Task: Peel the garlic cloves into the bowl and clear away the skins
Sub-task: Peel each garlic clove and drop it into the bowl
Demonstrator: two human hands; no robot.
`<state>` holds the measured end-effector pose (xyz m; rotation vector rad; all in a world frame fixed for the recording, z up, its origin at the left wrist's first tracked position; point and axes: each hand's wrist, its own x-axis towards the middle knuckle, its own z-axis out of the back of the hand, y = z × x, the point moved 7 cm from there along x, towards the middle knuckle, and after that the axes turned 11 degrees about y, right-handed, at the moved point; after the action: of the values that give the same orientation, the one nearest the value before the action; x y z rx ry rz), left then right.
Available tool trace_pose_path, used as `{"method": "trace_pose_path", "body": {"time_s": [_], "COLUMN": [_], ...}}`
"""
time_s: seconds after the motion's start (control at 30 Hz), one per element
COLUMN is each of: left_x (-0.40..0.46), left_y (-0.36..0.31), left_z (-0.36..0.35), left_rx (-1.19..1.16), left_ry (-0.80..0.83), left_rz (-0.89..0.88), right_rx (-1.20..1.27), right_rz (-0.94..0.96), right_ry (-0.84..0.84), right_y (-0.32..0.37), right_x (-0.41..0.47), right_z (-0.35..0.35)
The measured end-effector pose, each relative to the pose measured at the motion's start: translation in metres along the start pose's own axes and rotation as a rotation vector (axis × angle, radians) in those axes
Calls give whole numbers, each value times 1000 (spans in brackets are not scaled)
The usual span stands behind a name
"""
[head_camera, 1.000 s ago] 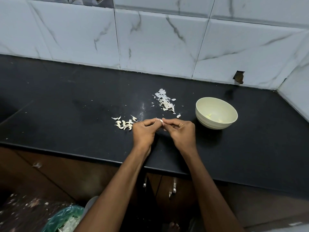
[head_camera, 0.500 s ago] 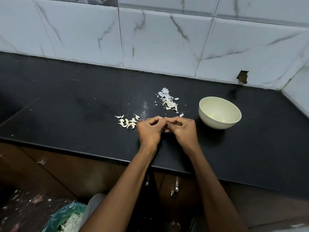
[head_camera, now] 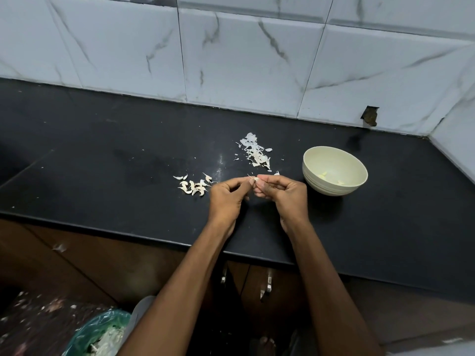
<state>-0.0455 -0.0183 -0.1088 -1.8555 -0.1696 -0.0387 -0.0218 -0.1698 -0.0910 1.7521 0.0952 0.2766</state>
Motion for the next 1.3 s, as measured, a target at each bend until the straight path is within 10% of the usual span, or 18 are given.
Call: {"method": "trace_pose_path", "body": {"time_s": [0.53,1.07,1.3], "left_x": [0,-9,7], "left_y": [0,-33,-12], "left_z": [-5,-19,6], "left_rx": [-12,891,396], "left_ry": [-35,-165,-91], "left_rz": [6,-357,-111], "right_rx": [-76,-80,158], "right_rz": [-58,-118,-83], "right_ry": [-39,21,9], "right_y": [-3,-2,-2], "right_x": [2,-1,-6], "right_z": [-2,-6,5]}}
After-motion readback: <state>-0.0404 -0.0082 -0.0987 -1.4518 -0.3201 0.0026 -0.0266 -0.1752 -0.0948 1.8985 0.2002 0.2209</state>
